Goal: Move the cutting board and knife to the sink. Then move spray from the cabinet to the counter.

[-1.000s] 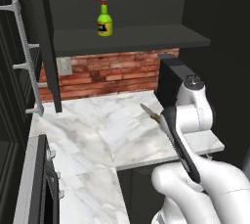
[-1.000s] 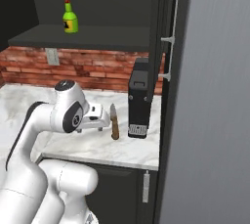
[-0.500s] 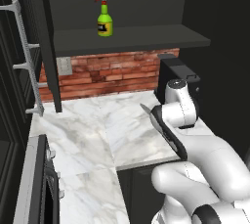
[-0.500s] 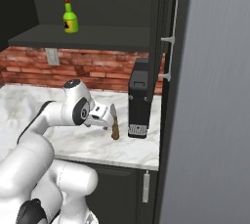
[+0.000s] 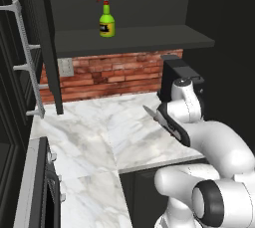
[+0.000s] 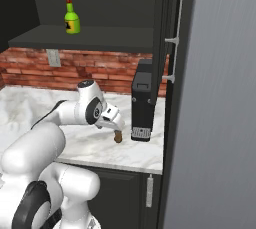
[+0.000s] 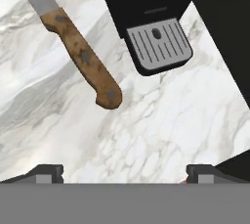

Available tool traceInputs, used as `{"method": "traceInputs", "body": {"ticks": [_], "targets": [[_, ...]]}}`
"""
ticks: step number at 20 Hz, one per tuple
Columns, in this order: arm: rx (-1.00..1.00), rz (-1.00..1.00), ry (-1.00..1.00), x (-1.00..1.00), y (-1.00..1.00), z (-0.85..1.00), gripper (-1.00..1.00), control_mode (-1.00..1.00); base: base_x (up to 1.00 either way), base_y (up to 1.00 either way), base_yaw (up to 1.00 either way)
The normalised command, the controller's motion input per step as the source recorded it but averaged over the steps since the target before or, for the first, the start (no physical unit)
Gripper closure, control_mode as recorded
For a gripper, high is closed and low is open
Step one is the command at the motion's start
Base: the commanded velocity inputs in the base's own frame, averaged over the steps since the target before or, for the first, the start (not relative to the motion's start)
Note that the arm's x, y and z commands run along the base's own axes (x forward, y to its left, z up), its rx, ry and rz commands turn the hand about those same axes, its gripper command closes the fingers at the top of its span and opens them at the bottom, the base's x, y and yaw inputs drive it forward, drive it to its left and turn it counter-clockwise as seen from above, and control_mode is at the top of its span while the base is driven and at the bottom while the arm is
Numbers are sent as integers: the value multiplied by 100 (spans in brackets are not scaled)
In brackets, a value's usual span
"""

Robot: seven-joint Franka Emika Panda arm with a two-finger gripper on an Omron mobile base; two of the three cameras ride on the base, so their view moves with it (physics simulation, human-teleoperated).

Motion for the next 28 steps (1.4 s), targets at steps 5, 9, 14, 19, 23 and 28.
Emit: {"method": "traceInputs", "body": {"ticks": [5,9,14,19,23,28], "targets": [[9,6,0,11,-4,-25,-100,-100,0,0,0],[12,11,3,16,0,-13,-100,-100,0,0,0],[3,8,2,26,0,-1,-100,-100,0,0,0],[0,-1,0,29,0,-7,-100,-100,0,0,0],[0,-7,1,13,0,-21,-100,-100,0,0,0],[0,-5,0,9,0,-25,-100,-100,0,0,0]]}}
